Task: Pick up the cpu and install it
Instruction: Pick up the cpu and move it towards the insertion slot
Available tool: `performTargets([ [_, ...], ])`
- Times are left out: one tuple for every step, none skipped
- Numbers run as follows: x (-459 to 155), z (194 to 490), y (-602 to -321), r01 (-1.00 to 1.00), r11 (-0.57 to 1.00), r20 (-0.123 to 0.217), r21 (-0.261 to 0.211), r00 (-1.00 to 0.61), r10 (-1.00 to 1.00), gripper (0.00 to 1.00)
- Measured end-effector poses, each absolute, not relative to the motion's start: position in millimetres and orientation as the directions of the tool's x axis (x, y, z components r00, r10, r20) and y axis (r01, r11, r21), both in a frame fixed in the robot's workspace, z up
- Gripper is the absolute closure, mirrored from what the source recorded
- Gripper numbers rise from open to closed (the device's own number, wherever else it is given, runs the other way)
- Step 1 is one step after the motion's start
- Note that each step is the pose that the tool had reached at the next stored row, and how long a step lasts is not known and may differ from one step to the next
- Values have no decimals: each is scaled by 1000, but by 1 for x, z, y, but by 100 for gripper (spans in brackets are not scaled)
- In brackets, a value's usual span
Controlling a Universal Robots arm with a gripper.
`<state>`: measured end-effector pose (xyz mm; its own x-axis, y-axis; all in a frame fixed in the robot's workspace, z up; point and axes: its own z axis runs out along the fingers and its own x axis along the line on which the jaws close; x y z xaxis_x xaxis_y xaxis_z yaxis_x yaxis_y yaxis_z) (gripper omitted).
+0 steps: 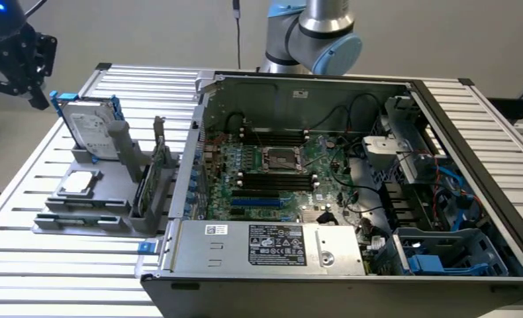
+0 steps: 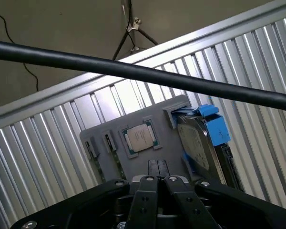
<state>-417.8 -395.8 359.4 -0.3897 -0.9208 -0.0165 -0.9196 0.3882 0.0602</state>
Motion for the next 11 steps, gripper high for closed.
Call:
performTargets([
  [-418,358,-396,-912,406,-17,60,-407,-913,89],
  [-418,357,-396,-904,422,-16,60,-424,-905,89],
  [-418,355,-396,-897,438,-16,60,-440,-898,89],
  [-418,354,-396,-889,454,-16,60,-456,-890,89],
  [-418,353,-396,-880,471,-16,60,-472,-881,89],
  [-418,352,-396,-872,486,-16,60,-488,-873,89],
  [-418,350,-396,-863,502,-16,60,-504,-864,89],
  [-418,349,-396,-854,517,-16,60,-519,-854,89],
  [-418,348,-396,-844,534,-16,60,-535,-845,89],
  [-418,346,-396,-834,549,-16,60,-550,-835,89],
  [-418,345,-396,-824,564,-16,60,-565,-825,89],
])
